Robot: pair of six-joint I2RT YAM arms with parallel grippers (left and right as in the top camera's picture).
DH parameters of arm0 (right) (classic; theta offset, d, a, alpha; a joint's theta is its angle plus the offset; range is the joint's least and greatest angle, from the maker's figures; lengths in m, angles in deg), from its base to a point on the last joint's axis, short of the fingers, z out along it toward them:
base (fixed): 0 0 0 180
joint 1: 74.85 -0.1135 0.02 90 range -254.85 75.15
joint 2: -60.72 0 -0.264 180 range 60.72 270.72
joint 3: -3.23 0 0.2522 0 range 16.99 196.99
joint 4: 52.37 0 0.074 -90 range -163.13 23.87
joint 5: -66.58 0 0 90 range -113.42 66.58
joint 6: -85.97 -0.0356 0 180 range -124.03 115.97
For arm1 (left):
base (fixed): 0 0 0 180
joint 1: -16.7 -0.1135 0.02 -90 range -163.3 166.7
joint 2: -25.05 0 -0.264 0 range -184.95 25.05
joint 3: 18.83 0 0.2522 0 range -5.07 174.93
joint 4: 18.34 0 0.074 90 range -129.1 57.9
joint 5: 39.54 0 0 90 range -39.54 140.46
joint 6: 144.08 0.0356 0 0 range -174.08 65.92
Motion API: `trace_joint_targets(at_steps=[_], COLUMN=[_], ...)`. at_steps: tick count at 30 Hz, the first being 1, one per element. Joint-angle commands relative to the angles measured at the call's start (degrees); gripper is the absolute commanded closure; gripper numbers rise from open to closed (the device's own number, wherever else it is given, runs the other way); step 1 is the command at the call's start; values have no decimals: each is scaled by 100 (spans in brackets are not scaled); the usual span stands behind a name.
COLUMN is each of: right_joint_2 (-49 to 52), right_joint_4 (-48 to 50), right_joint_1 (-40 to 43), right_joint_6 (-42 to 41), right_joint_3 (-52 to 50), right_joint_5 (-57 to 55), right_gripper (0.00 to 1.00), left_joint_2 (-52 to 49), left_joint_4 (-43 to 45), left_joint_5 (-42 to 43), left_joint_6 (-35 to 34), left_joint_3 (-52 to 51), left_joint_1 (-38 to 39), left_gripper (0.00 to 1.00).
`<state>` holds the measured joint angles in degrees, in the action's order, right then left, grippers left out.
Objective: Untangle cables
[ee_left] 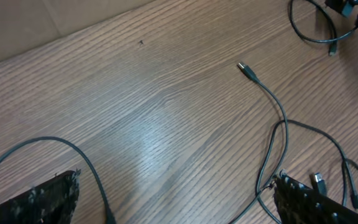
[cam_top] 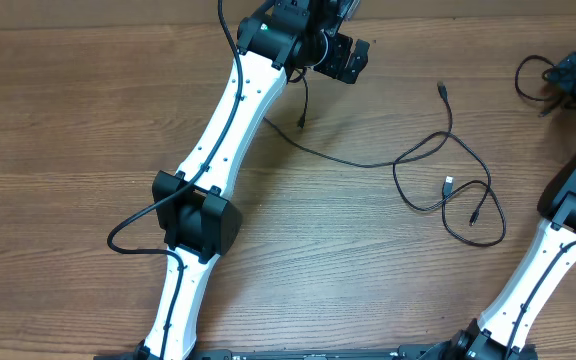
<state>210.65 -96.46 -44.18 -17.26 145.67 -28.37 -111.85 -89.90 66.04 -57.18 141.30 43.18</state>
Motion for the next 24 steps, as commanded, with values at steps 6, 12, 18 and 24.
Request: trace_joint_targets(at_steps=[6, 12, 18, 24], right_joint_2=[-2166, -3274, -3477, -3473], right_joint_4=[-219, -1093, -2258, -2693], right_joint_1=[24, 20, 20, 9], right_joint_6=[4, -533, -1086, -1082], right_joint_3=[310, 310, 304, 293], right_joint_5=[323, 1104, 1108, 1106], right_gripper=[0, 0, 0, 0], left_joint_2=[258, 258, 258, 258], left_joint_4=[-22, -46, -76, -109], left_joint_5=[144, 142, 142, 142], left_joint_6=[-164, -162, -79, 101], left_joint_3=[92, 92, 92, 92], left_joint_1=[-20, -20, -20, -20], left_gripper=[0, 0, 1, 0])
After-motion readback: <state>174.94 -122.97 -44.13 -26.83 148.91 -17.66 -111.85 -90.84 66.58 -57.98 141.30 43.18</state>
